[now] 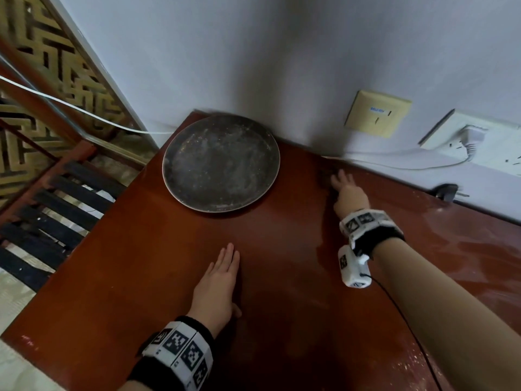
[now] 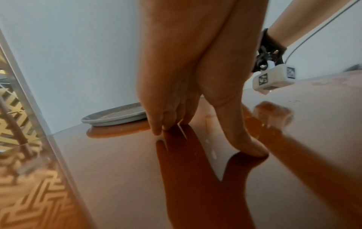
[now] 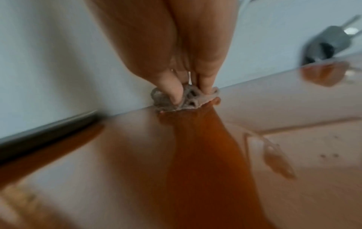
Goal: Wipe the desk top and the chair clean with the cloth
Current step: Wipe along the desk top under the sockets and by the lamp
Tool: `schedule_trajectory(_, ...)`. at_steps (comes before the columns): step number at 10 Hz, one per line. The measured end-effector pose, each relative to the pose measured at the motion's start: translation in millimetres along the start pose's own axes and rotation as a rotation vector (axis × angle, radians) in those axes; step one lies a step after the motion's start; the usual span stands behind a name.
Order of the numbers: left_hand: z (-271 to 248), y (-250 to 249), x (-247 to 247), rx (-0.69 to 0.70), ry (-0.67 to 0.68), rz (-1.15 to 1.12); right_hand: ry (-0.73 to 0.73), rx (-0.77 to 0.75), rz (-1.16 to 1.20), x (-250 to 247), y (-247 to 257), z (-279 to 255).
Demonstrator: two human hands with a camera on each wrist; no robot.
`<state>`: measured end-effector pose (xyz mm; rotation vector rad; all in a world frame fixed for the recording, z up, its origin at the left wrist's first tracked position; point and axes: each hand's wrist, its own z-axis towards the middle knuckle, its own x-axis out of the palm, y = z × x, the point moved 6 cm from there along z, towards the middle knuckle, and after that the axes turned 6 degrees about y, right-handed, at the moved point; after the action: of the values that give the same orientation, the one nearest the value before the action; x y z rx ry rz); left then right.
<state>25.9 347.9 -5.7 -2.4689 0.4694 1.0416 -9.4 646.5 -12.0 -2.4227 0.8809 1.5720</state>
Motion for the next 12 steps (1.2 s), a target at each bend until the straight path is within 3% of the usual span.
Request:
schedule_trajectory(1, 1, 0, 1, 0.001, 0.001, -0.002, 0.082, -0.37, -0.1, 31, 32, -42)
schedule_trajectory(2, 0, 0, 0, 0.005, 0.001, 0.002, 0.142, -0.53, -0.174, 35, 24, -60)
schedule_trajectory(3, 0, -1, 0, 0.008, 0.002, 0.008, 0.03, -0.293, -0.123, 7, -6, -30)
schedule_trajectory(4, 0, 0, 1, 0.009, 0.007, 0.018, 0.009, -0.207, -0.078, 13, 8, -25)
schedule_trajectory(6, -1, 0, 1, 0.029, 0.015, 0.068, 0.368, -0.818, -0.036, 101, 70, -143)
schedule_trajectory(7, -4, 1, 2, 0.043, 0.019, 0.105, 0.448, -0.939, -0.047, 122, 60, -189)
schedule_trajectory(8, -9, 2, 3, 0.057, 0.009, 0.119, 0.327, -0.813, 0.014, 100, 45, -166)
schedule_trajectory(9, -16, -2, 5, 0.084, -0.021, 0.141, 0.188, -0.452, -0.045, 73, 24, -115)
schedule_trajectory(10, -26, -7, 13, 0.119, -0.049, 0.145, 0.32, -0.292, -0.182, 78, 32, -111)
schedule_trajectory(11, -36, -14, 20, 0.169, -0.068, 0.142, 0.362, -0.52, -0.174, 108, 53, -168)
schedule_trajectory(12, -50, -22, 30, 0.246, -0.064, -0.001, 0.265, -0.752, 0.042, 141, 55, -232)
